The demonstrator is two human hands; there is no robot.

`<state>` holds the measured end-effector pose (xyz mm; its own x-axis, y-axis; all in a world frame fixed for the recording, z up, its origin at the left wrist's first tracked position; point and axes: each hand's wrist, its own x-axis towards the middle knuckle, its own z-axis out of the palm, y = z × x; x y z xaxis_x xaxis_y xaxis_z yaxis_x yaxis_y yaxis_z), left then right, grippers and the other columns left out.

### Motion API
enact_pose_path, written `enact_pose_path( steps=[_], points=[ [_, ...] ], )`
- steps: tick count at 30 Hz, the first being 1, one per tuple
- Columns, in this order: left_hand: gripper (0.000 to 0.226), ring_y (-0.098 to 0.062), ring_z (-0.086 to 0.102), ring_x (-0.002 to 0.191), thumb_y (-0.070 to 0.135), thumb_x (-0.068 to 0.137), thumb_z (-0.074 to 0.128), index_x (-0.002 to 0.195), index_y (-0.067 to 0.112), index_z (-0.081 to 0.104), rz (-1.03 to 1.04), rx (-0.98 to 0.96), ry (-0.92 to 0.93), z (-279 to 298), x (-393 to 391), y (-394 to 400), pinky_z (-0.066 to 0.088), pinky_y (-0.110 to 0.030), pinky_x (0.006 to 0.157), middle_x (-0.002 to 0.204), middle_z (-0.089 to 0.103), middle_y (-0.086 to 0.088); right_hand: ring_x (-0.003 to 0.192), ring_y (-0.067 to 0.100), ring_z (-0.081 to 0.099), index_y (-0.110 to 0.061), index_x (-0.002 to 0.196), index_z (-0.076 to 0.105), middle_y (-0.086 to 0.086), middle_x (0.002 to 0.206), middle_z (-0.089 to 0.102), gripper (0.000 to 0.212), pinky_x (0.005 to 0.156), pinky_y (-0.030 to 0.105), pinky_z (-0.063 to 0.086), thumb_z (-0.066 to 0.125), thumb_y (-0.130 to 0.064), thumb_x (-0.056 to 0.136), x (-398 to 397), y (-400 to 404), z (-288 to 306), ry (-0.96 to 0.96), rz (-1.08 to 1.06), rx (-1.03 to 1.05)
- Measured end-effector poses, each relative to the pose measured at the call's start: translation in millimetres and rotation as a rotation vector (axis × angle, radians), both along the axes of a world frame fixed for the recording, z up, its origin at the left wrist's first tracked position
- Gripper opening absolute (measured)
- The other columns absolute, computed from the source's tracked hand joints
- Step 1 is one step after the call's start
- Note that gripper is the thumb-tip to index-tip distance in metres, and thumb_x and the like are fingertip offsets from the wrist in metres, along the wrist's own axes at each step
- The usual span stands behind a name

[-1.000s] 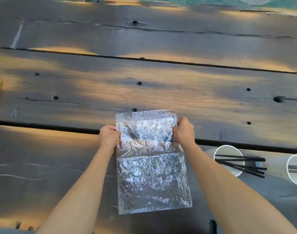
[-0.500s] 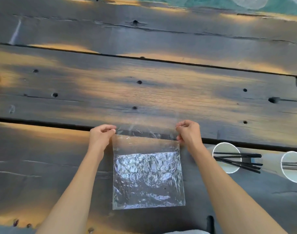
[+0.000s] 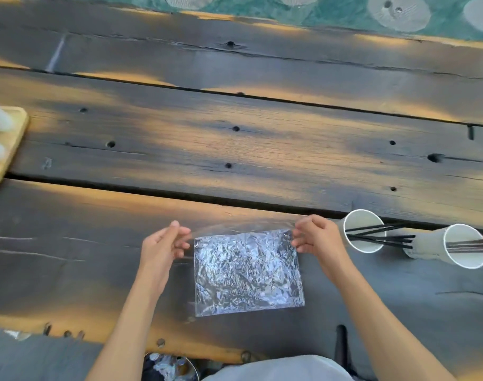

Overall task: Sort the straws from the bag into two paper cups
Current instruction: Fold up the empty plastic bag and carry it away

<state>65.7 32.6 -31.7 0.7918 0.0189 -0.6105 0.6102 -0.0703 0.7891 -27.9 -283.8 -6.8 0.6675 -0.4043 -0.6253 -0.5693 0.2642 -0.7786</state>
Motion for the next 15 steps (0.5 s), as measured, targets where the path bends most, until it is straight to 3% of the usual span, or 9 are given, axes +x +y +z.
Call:
enact_pose_path(
  steps=[3,9,15],
  points=[
    [0.003,-0.016,0.067,0.067,0.012,0.09,0.073,0.09,0.012,0.076,-0.054,0.101,-0.007,-1,-24,9,0.052,-0.028,0.061,0.076,0.077,-0.003,0.047,0.022,0.061,-0.005,0.09,0.059,0.022,0.075,0.064,0.017,0.044,0.028,0.047,0.054,0.011,0.089,-19,0,-3,0.053,0.1,-0.059],
    [0.027,-0.016,0.072,0.068,0.004,0.086,0.074,0.107,0.02,0.067,-0.094,0.115,0.013,-9,-60,23,0.055,-0.033,0.066,0.079,0.078,-0.007,0.054,0.022,0.058,-0.01,0.114,0.052,0.021,0.074,0.067,0.035,0.049,0.03,0.048,0.06,0.007,0.085,-47,7,-16,0.144,0.173,-0.14],
    [0.032,-0.017,0.07,0.065,0.003,0.083,0.075,0.11,0.018,0.065,-0.111,0.171,0.109,-27,-88,26,0.058,-0.032,0.063,0.08,0.078,-0.009,0.059,0.026,0.054,-0.006,0.114,0.051,0.022,0.072,0.064,0.035,0.049,0.029,0.044,0.061,0.007,0.083,-62,16,-34,0.267,0.151,-0.152]
  ],
)
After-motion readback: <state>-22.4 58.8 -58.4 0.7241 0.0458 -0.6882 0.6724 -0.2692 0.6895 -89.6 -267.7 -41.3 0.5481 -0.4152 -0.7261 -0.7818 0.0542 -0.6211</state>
